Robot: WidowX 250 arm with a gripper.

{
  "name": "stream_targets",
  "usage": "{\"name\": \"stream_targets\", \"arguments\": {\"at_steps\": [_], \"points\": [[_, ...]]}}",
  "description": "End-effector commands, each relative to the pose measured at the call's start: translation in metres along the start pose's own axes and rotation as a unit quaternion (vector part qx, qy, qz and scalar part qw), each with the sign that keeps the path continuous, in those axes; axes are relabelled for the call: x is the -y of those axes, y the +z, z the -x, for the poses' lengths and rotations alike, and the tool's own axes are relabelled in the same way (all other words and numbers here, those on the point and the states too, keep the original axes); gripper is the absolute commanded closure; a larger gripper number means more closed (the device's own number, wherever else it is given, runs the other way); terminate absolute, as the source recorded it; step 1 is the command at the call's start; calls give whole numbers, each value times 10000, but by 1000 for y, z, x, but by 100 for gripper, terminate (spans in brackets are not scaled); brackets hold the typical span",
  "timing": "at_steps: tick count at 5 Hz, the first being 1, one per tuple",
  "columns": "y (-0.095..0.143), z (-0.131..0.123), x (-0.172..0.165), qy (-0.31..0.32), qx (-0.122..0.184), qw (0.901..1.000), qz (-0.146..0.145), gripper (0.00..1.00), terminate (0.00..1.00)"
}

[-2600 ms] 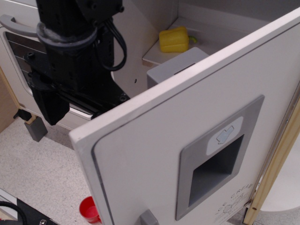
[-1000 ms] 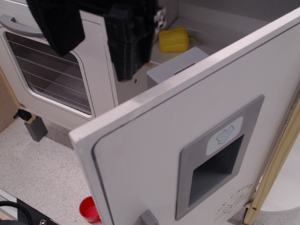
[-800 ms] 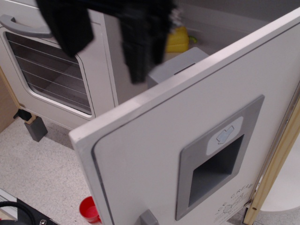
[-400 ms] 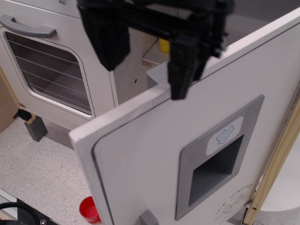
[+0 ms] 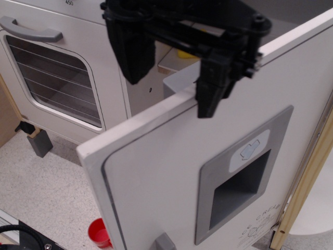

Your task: Close fridge

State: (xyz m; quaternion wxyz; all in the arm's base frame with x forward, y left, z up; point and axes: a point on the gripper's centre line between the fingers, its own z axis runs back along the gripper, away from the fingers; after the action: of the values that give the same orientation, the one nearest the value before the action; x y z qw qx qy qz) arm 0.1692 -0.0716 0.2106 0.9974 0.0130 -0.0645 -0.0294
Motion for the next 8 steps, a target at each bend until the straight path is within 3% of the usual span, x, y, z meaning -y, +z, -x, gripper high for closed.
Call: {"name": "stream_targets", "arguments": {"at_steps": [1, 3, 4, 6, 7, 8], "points": [[0, -22, -25, 242, 58, 9995, -202, 0, 0], [28, -41, -40, 226, -54, 9991, -345, 0, 0], [34, -34, -38, 20, -222, 9994, -283, 0, 0], [23, -2, -9, -159, -95, 9997, -158, 0, 0], [4, 11, 2, -89, -214, 9997, 18, 0, 0], [-30, 20, 3, 163, -252, 9995, 14, 0, 0]]}}
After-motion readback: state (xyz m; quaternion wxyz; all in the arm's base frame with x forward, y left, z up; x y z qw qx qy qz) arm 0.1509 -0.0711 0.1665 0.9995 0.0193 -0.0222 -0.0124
